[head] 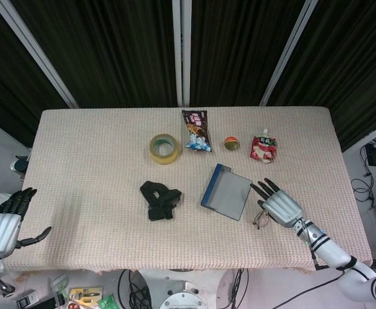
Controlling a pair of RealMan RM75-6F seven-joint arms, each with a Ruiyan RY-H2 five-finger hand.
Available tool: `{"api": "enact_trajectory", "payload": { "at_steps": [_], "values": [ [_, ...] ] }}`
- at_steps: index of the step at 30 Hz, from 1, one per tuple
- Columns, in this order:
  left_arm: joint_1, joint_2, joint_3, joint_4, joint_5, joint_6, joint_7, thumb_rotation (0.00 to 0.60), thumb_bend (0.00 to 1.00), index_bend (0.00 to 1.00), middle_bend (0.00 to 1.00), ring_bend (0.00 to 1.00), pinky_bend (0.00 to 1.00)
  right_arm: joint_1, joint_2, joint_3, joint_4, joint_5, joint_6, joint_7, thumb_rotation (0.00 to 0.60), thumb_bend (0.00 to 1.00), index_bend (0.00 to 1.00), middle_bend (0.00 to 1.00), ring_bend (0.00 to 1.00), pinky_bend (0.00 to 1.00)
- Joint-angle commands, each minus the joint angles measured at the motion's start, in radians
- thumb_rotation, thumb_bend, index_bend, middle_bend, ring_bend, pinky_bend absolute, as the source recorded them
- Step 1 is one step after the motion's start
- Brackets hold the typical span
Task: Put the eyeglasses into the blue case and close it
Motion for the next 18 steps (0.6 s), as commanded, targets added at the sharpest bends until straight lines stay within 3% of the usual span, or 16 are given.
{"api": "enact_trajectory", "payload": {
  "at_steps": [1, 10, 12, 18],
  "values": [
    [0.000, 0.000, 0.000, 0.000, 0.000, -0.001, 0.000, 0.304, 0.18, 0.05, 0.08, 0.09, 0.24, 0.001, -0.002, -0.001, 0.002, 0.003, 0.000, -0.002, 0.600, 0.31, 0.53, 0.00, 0.00, 0.00],
    [-0.004, -0.002, -0.002, 0.000, -0.005, -0.009, -0.004, 0.322, 0.18, 0.05, 0.08, 0.09, 0.24, 0.009, -0.002, -0.003, 0.003, 0.023, -0.017, -0.008, 0.600, 0.34, 0.62, 0.00, 0.00, 0.00],
    [-0.004, -0.002, -0.002, 0.001, -0.006, -0.011, -0.007, 0.354, 0.18, 0.05, 0.08, 0.09, 0.24, 0.010, -0.002, -0.002, 0.001, 0.027, -0.019, -0.010, 0.600, 0.36, 0.65, 0.00, 0.00, 0.00],
    [-0.003, 0.002, -0.002, 0.001, -0.003, -0.004, -0.010, 0.358, 0.18, 0.05, 0.08, 0.09, 0.24, 0.010, -0.002, 0.001, -0.002, 0.025, 0.005, 0.010, 0.600, 0.46, 0.72, 0.00, 0.00, 0.00]
  ]
}}
